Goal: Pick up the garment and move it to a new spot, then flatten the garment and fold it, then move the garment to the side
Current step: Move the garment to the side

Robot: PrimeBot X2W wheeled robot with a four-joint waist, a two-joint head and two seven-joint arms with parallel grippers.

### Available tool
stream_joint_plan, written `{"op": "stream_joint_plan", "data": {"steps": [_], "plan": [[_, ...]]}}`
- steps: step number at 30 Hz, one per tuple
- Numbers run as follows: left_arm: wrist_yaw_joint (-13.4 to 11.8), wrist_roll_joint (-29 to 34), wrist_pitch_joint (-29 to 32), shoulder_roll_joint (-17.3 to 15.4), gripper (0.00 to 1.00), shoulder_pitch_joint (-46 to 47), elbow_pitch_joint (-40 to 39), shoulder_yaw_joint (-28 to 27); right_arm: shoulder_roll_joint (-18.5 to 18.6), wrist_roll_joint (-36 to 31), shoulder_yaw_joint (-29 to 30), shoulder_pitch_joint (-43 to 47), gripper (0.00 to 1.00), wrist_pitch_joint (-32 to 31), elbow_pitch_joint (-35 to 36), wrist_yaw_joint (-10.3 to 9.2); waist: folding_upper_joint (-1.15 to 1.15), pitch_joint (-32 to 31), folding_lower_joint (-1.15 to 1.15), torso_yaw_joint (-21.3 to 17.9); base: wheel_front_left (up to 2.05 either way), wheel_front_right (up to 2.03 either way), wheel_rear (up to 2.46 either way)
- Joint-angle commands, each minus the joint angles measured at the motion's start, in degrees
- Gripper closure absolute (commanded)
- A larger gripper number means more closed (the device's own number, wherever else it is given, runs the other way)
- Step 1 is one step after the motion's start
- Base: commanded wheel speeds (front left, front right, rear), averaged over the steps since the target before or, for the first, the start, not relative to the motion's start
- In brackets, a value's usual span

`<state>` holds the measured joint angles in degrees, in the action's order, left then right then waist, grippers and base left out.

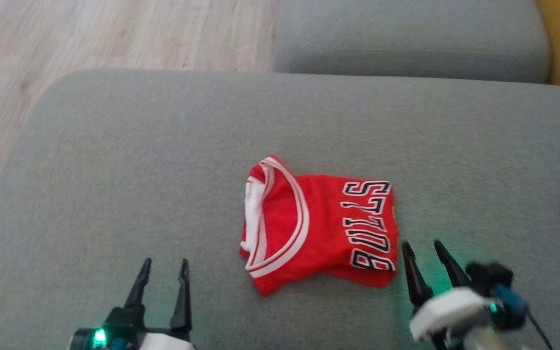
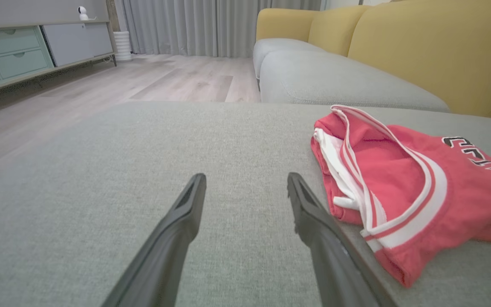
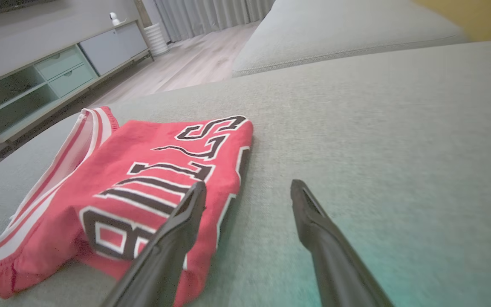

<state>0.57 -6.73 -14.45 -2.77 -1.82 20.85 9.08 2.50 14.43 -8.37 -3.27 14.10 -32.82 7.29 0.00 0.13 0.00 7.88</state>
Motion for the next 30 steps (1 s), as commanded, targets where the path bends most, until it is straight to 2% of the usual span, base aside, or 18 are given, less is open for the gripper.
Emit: {"op": "stream_joint_plan", "data": {"steps": [1, 9, 10, 11, 12, 16, 19, 27, 28, 30], "plan": [[0.1, -0.5, -0.5, -0.1, 0.0, 2.2, -1.1, -0.8, 0.4, 1.0, -2.4, -6.3, 0.0, 0.0, -0.8, 0.2, 0.0, 1.7, 0.0, 2.0, 0.0, 0.0, 0.0], [0.4, -1.6, -0.5, -0.1, 0.0, 4.0, 1.0, 2.7, 0.4, 4.3, -3.7, -14.2, 0.0, -1.2, -17.0, 0.2, 0.0, 4.6, 0.0, 6.4, 0.0, 0.0, 0.0], [0.4, -1.6, -0.5, -0.1, 0.0, 4.1, 1.0, 2.8, 0.4, 5.1, -4.5, -14.6, 0.13, -1.4, -18.4, 0.2, 0.0, 4.8, 0.0, 6.6, 0.0, 0.0, 0.0], [0.3, -1.7, -0.5, -0.1, 0.0, 4.2, 1.0, 2.8, 0.4, 6.0, -5.4, -14.9, 0.42, -1.4, -19.5, 0.2, 0.0, 4.9, 0.0, 6.7, 0.0, 0.0, 0.0], [0.2, -1.7, -0.5, -0.1, 0.0, 4.2, 1.0, 2.9, 0.4, 7.1, -6.3, -15.1, 1.0, -1.3, -20.4, 0.2, 0.0, 5.0, 0.0, 6.7, 0.0, 0.0, 0.0], [0.0, -1.7, -0.5, -0.1, 0.0, 4.3, 0.6, 2.3, 0.4, 9.7, -8.4, -15.8, 1.0, 0.0, -21.5, 0.2, 0.0, 4.9, 0.0, 5.0, 0.0, 0.0, 0.0], [0.1, -1.6, -0.5, -0.1, 0.0, 4.1, 0.2, 2.2, 0.4, 10.3, -8.0, -16.2, 1.0, 0.7, -21.0, 0.2, 0.0, 4.2, 0.0, 1.7, 0.0, 0.0, 0.0], [0.6, -1.8, -0.5, -0.1, 0.0, 5.5, -1.1, 3.9, 0.4, 7.8, -4.7, -15.4, 1.0, 0.9, -12.1, 0.2, 0.0, 4.7, 0.0, -14.1, 0.0, 0.0, 0.0], [0.6, -1.8, -0.5, -0.1, 0.0, 5.5, -1.1, 3.9, 0.4, 7.8, -4.7, -15.4, 1.0, 0.9, -12.1, 0.2, 0.0, 4.7, 0.0, -14.1, 0.0, 0.0, 0.0], [0.6, -2.1, -0.5, -0.1, 0.0, 6.4, -1.1, 4.7, 0.4, 7.2, -4.5, -14.7, 1.0, 0.9, -10.2, 0.2, 0.0, 4.9, 0.0, -17.9, 0.0, 0.0, 0.0]]}}
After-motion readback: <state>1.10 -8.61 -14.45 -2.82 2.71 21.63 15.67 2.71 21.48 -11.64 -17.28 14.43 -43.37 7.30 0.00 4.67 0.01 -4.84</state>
